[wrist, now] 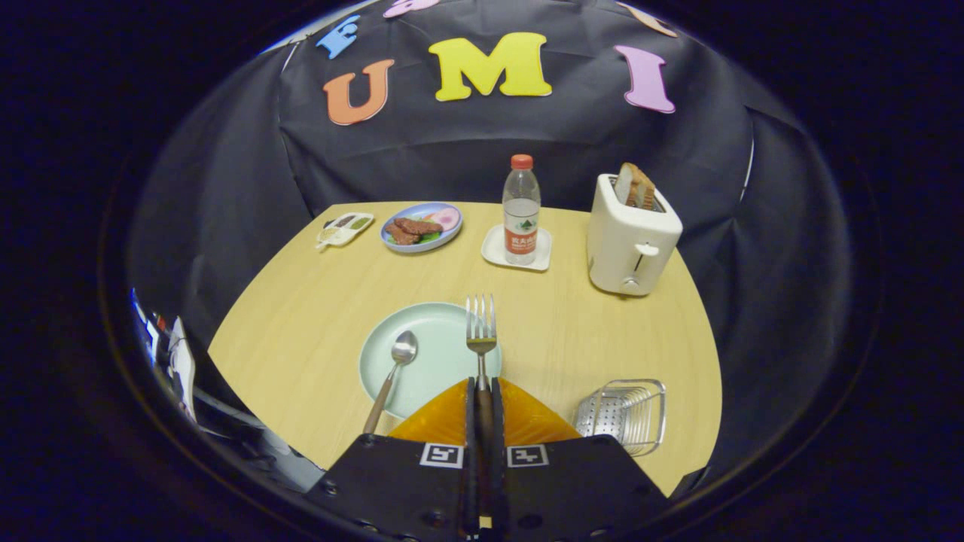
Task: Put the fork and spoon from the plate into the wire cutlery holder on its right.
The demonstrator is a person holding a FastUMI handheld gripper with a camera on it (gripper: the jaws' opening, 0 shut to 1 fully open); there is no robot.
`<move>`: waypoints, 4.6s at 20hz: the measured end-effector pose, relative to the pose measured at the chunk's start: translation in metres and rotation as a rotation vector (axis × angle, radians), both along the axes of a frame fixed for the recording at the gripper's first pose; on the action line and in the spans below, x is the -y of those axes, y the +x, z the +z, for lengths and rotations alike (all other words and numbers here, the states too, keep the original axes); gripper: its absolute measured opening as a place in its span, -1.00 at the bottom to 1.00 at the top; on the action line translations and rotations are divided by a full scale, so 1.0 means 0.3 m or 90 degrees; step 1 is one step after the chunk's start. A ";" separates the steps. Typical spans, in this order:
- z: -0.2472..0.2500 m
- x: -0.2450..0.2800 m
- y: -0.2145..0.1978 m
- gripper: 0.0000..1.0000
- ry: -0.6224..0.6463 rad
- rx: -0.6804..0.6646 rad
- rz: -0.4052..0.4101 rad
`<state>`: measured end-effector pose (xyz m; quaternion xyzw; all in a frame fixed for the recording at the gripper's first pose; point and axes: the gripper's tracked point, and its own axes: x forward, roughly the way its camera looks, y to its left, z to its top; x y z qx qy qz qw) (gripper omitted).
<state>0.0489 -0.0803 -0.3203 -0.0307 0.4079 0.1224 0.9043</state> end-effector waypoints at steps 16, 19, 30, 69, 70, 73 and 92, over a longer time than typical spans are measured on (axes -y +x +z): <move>-0.043 0.358 -0.086 -0.87 -0.032 -0.035 -0.068; -0.068 0.414 -0.124 -0.87 -0.026 -0.069 -0.092; -0.116 0.452 -0.167 -0.87 -0.024 -0.233 -0.146; -0.420 -0.489 -0.040 0.81 -0.010 -0.180 -0.109; -0.436 -0.501 -0.041 0.76 -0.004 -0.181 -0.120; -0.468 -0.534 -0.027 0.38 0.018 -0.174 -0.134; -0.442 -0.568 -0.034 -0.94 0.129 -0.221 -0.208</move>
